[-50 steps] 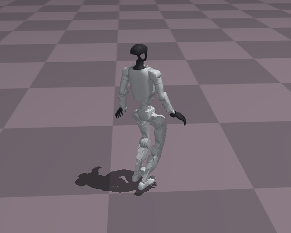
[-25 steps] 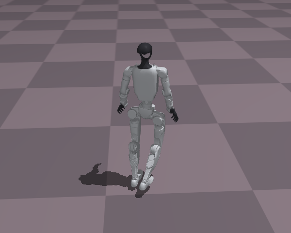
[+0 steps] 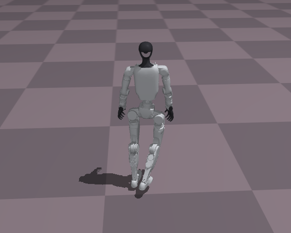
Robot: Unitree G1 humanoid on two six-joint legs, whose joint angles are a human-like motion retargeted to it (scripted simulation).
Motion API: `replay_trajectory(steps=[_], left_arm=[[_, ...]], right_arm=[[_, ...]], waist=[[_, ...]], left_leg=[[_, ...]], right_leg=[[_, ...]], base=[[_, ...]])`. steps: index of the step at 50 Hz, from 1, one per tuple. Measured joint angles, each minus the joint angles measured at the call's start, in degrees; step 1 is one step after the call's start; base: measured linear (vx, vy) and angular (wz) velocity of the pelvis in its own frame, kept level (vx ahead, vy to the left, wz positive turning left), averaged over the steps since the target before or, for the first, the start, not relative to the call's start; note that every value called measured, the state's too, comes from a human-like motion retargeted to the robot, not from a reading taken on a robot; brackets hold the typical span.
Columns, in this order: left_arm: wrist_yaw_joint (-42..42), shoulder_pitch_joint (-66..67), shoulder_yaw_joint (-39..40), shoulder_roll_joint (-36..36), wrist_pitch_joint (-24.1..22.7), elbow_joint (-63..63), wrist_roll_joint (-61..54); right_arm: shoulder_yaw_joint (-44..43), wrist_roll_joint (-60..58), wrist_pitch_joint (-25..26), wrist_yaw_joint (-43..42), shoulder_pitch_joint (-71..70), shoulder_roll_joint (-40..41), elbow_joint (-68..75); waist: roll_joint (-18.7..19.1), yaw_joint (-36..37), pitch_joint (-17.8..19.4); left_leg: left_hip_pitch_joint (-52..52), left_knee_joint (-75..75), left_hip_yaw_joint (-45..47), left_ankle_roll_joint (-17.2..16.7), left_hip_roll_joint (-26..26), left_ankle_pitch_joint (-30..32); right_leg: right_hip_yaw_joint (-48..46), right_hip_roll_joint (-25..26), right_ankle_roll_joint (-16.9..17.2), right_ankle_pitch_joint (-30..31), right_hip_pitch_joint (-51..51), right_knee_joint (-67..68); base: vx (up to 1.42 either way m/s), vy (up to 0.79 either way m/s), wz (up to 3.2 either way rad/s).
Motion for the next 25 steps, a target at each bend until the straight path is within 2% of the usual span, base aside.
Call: replay_trajectory(steps=[25], left_arm=[[-12.3,-1.0,1.3,3.4,0.4,1.9,-0.6]], right_arm=[[3.4,0.0,-0.8,14.3,-1.3,0.8,-2.5]], waist=[[-1.1,2.6,-0.4]], left_leg=[[-2.6,0.3,2.0,-0.8,2.7,0.2]], right_leg=[[-0.9,2.3,-0.9,1.8,-1.8,-2.2]], base=[[-0.01,-0.03,-0.04]])
